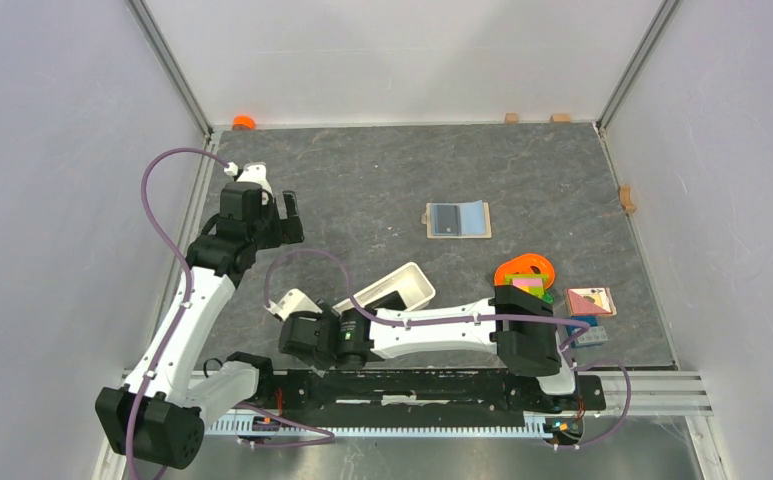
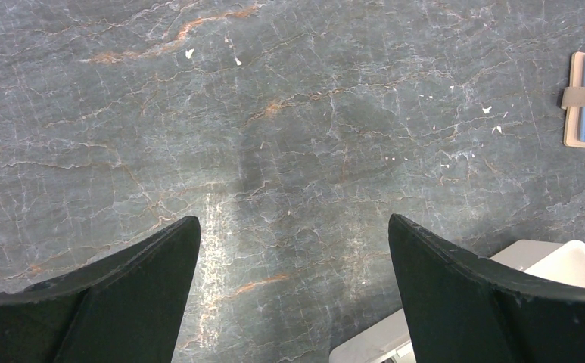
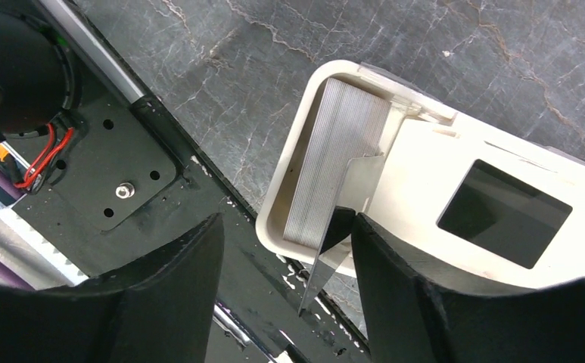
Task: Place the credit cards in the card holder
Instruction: Pick up the credit card from the storage box.
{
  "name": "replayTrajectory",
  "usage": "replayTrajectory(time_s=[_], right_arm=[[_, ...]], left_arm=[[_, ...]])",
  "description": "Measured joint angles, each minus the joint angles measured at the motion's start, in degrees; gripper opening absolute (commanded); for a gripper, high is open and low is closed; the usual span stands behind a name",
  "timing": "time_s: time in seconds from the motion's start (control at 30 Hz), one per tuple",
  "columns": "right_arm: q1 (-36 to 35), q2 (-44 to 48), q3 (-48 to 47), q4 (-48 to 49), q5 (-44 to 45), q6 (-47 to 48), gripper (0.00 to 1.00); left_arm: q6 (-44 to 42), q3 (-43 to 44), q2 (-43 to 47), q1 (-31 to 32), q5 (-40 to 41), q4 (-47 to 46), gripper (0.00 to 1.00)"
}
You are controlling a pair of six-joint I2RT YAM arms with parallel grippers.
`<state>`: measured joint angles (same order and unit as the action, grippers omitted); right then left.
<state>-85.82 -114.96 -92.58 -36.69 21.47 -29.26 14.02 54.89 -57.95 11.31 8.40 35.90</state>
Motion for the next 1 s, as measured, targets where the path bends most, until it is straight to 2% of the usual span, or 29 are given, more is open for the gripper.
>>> replayTrajectory(time_s=[0.17, 0.5, 0.67, 0.77, 1.0], right_arm=[[0.0, 0.0, 0.0, -0.3, 0.7, 0.2, 0.60], [0.0, 1.1, 0.1, -0.2, 2.3, 0.2, 0.48], [0.0, 1.9, 0.1, 0.0, 3.0, 0.1, 0.27], [0.0, 2.3, 0.1, -0.2, 4.0, 0.3, 0.19], [0.0, 3.5, 0.1, -0.3, 5.7, 0.6, 0.17]], left_arm=[[0.0, 0.0, 0.0, 0.0, 0.0, 0.0, 1.00], [0.0, 0.0, 0.0, 0.0, 0.0, 0.0, 1.00], [0.0, 0.0, 0.0, 0.0, 0.0, 0.0, 1.00], [0.0, 0.0, 0.0, 0.0, 0.0, 0.0, 1.00], [0.0, -0.5, 0.0, 0.0, 0.0, 0.0, 1.00]])
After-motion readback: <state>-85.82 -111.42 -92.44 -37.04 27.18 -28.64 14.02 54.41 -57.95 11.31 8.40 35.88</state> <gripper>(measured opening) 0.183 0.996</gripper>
